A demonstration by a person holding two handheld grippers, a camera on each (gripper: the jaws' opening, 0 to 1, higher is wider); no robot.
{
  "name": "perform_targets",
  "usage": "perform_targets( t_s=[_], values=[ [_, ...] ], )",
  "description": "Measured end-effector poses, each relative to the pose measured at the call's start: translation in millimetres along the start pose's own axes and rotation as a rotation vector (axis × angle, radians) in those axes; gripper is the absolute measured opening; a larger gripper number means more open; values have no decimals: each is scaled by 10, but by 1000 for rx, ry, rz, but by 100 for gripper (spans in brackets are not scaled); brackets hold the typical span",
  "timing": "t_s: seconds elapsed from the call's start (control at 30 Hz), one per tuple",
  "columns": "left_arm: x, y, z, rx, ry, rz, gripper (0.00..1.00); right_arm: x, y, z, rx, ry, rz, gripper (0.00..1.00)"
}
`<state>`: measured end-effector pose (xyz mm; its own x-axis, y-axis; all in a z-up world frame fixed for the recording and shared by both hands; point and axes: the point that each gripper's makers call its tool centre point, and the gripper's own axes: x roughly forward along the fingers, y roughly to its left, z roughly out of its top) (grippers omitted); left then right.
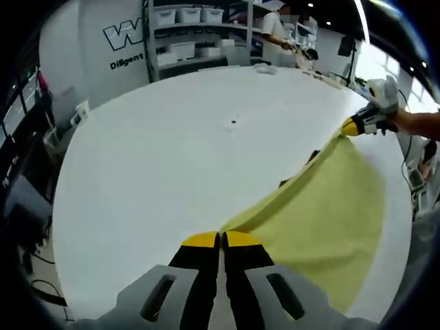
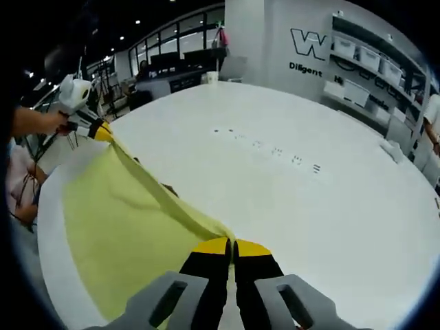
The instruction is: Fold the garment on the visible template until the final outline fits inside the template.
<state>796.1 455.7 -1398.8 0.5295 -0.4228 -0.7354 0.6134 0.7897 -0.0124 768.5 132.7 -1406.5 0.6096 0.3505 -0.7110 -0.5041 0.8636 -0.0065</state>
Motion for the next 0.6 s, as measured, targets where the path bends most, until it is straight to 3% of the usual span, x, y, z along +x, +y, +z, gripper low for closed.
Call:
perform_targets(
  t_s=[0.27, 0.5, 0.6],
  values=[
    [76, 39, -18, -3, 5, 1, 1, 58, -30, -10, -16, 1, -12, 0],
    [78, 104, 36, 15, -24, 40, 1, 67, -77, 52, -61, -25, -33, 0],
    [68, 141, 79, 15, -59, 58, 7, 54, -65, 71, -69, -46, -36, 3]
  ],
)
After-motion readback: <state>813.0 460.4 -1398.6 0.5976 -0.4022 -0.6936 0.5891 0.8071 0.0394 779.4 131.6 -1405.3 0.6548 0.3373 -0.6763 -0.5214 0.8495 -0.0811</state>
